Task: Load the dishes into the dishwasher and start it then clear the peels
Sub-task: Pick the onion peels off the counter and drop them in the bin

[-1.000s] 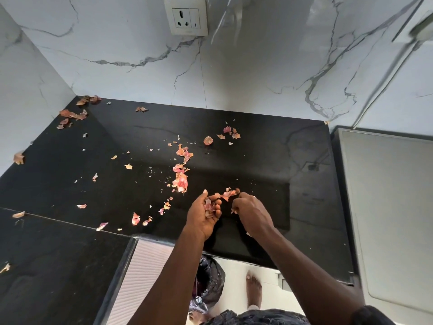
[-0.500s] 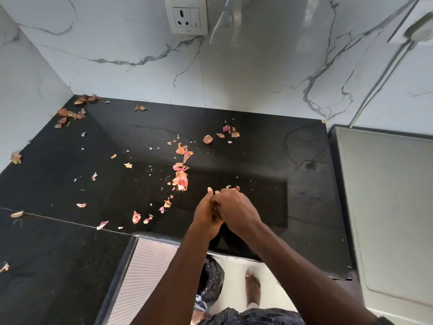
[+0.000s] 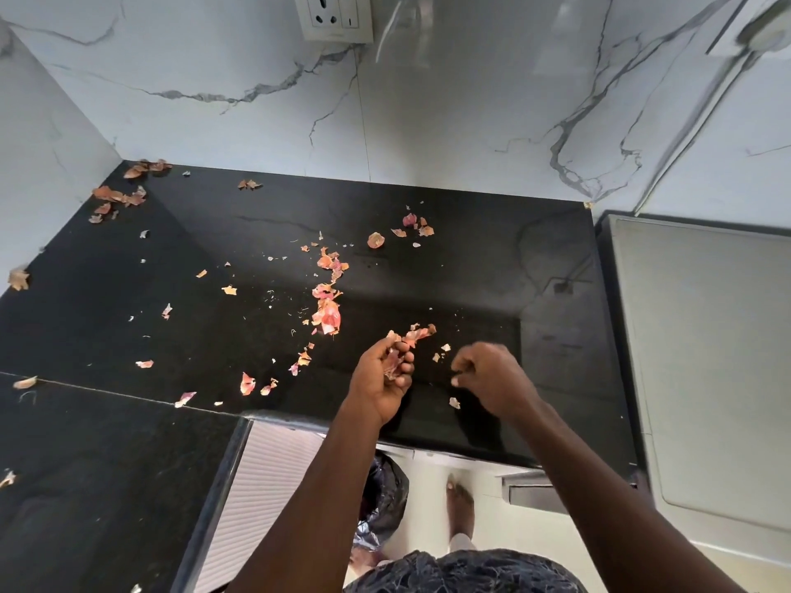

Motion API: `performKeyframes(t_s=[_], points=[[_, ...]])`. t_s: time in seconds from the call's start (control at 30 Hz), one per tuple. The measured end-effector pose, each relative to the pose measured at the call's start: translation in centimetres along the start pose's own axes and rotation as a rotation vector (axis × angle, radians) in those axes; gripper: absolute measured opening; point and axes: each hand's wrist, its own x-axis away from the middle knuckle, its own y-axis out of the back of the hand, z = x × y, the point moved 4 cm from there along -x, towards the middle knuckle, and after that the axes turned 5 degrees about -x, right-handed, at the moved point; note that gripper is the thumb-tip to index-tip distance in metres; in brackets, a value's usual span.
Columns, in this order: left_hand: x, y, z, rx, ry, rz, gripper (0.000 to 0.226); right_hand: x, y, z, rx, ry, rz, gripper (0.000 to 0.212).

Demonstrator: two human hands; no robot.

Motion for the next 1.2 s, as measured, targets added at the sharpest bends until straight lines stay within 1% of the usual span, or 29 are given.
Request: performKeyframes(t_s=[0.07, 0.1, 0.13, 0.2, 0.23, 0.3, 0.4, 0.5, 0.6, 0.67, 0.73, 0.87, 0.93, 1.03, 1.1, 1.2], points=[[0.1, 0.1, 0.0, -0.014, -0.010, -0.025, 0.029, 0.9, -2.0, -0.9, 0.072, -0.038, 0.105, 0.028], [0.2, 0.1, 0.0, -0.020, -0.013, -0.034, 0.028, 1.4, -2.7, -0.9, 0.090, -0.040, 0.122, 0.032], [0.2, 0.2, 0.0, -0.022, -0.017, -0.045, 0.029, 1.7, -3.5, -0.8, 0.100, -0.018, 0.115, 0.030], [0.4, 0.3, 0.0, -0.026, -0.020, -0.065, 0.030, 1.9, -4.5, -0.4, 0.118, 0.024, 0.076, 0.013], [0.5, 0.4, 0.1, -0.031, -0.021, -0.072, 0.030, 1.8, -4.8, -0.2, 0.122, 0.024, 0.064, 0.010], [0.5, 0.4, 0.1, -0.045, -0.026, -0.084, 0.030, 1.5, -5.1, 0.4, 0.125, 0.037, 0.073, 0.013], [0.7, 0.3, 0.2, -0.058, -0.030, -0.090, 0.030, 1.0, -5.1, 1.4, 0.208, 0.110, 0.066, 0.013], [0.9, 0.4, 0.2, -0.050, -0.033, -0.099, 0.030, 0.6, -4.7, 1.4, 0.245, 0.100, 0.022, 0.014], [0.9, 0.5, 0.4, -0.059, -0.038, -0.104, 0.030, 0.6, -4.7, 1.5, 0.271, 0.085, 0.052, 0.010], [0.8, 0.6, 0.5, -0.073, -0.039, -0.105, 0.030, 0.5, -4.3, 1.6, 0.193, 0.086, 0.040, 0.007], [0.8, 0.7, 0.6, -0.114, -0.040, -0.112, 0.030, 0.3, -3.3, 1.8, 0.069, 0.084, -0.011, 0.007], [0.7, 0.6, 1.4, -0.209, -0.035, -0.119, 0.029, 0.0, -1.1, 4.5, -0.087, 0.187, -0.116, 0.007], [0.7, 0.0, 1.6, -0.187, -0.047, -0.087, 0.028, 0.1, -0.9, 6.2, -0.093, 0.255, -0.105, 0.008], [0.9, -0.9, 1.7, -0.114, -0.058, -0.038, 0.031, 0.0, -1.5, 7.5, -0.069, 0.276, -0.034, 0.011], [0.7, -1.1, 1.1, -0.084, -0.047, -0.050, 0.033, -0.8, -0.9, 7.3, -0.098, 0.278, -0.078, 0.012], [0.3, -0.7, 0.6, -0.079, -0.012, -0.070, 0.031, -2.6, 0.9, 5.0, -0.172, 0.197, -0.232, 0.007]])
